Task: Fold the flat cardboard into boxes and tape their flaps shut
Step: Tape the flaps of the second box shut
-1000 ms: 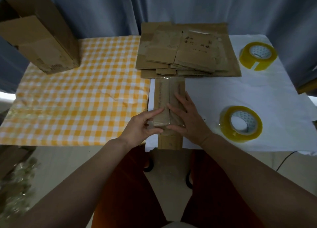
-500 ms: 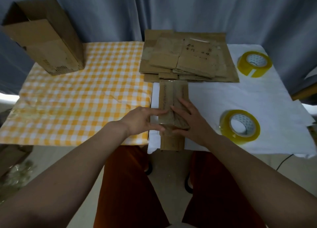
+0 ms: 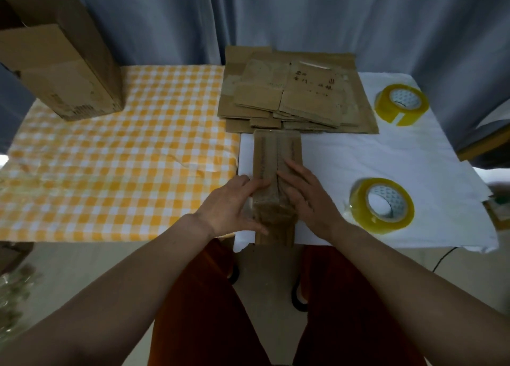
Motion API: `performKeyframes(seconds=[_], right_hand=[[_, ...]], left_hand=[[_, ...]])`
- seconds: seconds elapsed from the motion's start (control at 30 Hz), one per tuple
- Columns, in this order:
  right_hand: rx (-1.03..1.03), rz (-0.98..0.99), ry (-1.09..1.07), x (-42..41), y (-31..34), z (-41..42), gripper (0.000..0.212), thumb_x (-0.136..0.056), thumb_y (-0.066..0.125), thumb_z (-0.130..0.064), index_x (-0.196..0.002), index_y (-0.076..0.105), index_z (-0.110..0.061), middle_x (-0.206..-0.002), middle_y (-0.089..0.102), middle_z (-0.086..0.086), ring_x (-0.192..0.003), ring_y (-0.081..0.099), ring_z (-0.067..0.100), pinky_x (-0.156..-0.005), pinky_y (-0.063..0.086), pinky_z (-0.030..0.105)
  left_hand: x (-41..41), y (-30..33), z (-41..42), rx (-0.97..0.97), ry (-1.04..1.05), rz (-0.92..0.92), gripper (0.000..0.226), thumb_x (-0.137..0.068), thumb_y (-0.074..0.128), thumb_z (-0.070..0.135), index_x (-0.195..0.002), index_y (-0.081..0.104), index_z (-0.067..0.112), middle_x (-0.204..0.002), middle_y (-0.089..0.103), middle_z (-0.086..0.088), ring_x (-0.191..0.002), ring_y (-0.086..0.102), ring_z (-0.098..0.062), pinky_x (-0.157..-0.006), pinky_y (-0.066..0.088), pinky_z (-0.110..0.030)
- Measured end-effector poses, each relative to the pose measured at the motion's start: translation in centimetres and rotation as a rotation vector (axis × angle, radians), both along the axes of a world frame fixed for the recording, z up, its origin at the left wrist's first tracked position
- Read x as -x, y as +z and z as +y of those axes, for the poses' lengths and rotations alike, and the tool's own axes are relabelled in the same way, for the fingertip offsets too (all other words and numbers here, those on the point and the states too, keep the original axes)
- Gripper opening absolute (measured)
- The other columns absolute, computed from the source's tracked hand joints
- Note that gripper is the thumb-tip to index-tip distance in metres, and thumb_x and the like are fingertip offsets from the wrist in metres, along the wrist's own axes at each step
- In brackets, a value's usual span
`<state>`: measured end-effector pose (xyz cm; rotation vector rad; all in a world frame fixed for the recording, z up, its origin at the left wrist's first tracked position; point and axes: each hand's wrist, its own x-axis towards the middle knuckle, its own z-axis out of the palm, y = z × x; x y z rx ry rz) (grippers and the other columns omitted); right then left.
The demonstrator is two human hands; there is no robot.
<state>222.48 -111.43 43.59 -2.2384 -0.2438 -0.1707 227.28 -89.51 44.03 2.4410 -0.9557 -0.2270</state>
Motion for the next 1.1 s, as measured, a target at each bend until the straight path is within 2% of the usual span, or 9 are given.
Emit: performKeyframes(seconds=[0.07,0.2,0.33,0.47,0.6,0.73,0.97,1.03,1.1], right_hand=[[-0.150,-0.016,-0.190,-0.2,0.3,1.6,0.040,-0.098,0.035,-0.029,-0.128,0.055,-0.012,-0.140,0.044,0.001,-0.128,0.040,0.012,-0.109,0.034,0.036],[-0.254,-0.105,-0.416,-1.0,0.0,4.2,0.035,-0.098,0.034,-0.024,-0.119,0.057,-0.007,-0.129,0.048,0.003,-0.115,0.043,0.007,-0.102,0.040,0.030],[-0.206,-0.232,-0.387,-1.1,-1.5,4.0,0.042,-0.097,0.033,-0.027,-0.121,0.058,-0.002,-0.135,0.046,0.014,-0.123,0.045,0.017,-0.103,0.040,0.034],[-0.022,-0.277,-0.193,-0.9,-3.1,2.3,0.050,-0.097,0.035,-0.029,-0.130,0.048,0.006,-0.144,0.037,0.020,-0.132,0.039,0.028,-0.109,0.036,0.041],[0.162,-0.326,0.055,-1.4,-3.6,-0.4,0.064,-0.096,0.033,-0.049,-0.136,0.039,0.001,-0.148,0.027,0.019,-0.134,0.033,0.036,-0.111,0.031,0.045],[0.266,-0.351,0.157,-2.0,-3.9,-1.8,0.067,-0.091,0.040,-0.058,-0.135,0.034,-0.009,-0.146,0.023,0.012,-0.132,0.032,0.039,-0.110,0.031,0.047],[0.345,-0.297,0.123,-0.9,-3.9,-2.0,0.081,-0.080,0.066,-0.050,-0.141,0.028,-0.013,-0.152,0.018,0.008,-0.138,0.028,0.028,-0.109,0.035,0.042],[0.353,-0.216,0.145,-0.1,-3.2,-2.5,0.087,-0.082,0.063,-0.048,-0.147,0.016,-0.013,-0.157,0.007,0.005,-0.143,0.020,0.023,-0.111,0.034,0.041],[0.262,-0.137,0.140,0.9,-2.3,-2.6,0.077,-0.091,0.050,-0.041,-0.150,0.011,-0.011,-0.159,0.003,0.004,-0.145,0.016,0.019,-0.112,0.031,0.040]], left_hand=[[-0.1,0.5,-0.4,0.060,0.057,-0.115,0.078,-0.072,0.054,0.074,-0.134,0.052,0.027,-0.112,0.042,0.000,-0.105,0.033,-0.009,-0.086,0.043,-0.028],[0.3,0.4,-3.0,0.290,0.142,-0.247,0.049,-0.088,0.053,0.051,-0.100,0.066,0.005,-0.132,0.044,-0.019,-0.128,0.035,-0.028,-0.104,0.039,-0.042],[0.3,-1.3,-5.2,0.401,0.152,-0.256,0.051,-0.091,0.052,0.044,-0.088,0.063,-0.006,-0.127,0.057,-0.027,-0.129,0.044,-0.039,-0.100,0.043,-0.057],[-0.5,-2.8,-5.0,0.470,0.093,-0.301,0.066,-0.090,0.049,0.056,-0.086,0.064,-0.008,-0.121,0.059,-0.028,-0.125,0.045,-0.034,-0.102,0.040,-0.052],[-1.6,-3.4,-4.5,0.427,-0.013,-0.401,0.063,-0.074,0.068,0.056,-0.095,0.067,-0.003,-0.120,0.059,-0.027,-0.120,0.046,-0.033,-0.099,0.041,-0.050],[-1.9,-3.7,-4.0,0.389,-0.044,-0.452,0.064,-0.068,0.075,0.054,-0.114,0.053,0.015,-0.122,0.059,-0.023,-0.120,0.046,-0.031,-0.100,0.040,-0.043],[-1.7,-2.3,-1.3,0.121,-0.108,-0.322,0.096,-0.062,0.080,0.060,-0.132,0.050,0.001,-0.143,0.044,-0.018,-0.137,0.033,-0.029,-0.113,0.030,-0.048],[-0.9,-1.5,0.3,0.046,-0.106,-0.315,0.103,-0.068,0.071,0.066,-0.142,0.036,0.004,-0.151,0.033,-0.017,-0.142,0.026,-0.027,-0.116,0.022,-0.050],[-0.2,-0.4,0.3,0.087,-0.038,-0.353,0.086,-0.080,0.059,0.064,-0.140,0.040,0.006,-0.150,0.035,-0.015,-0.142,0.027,-0.024,-0.116,0.019,-0.054]])
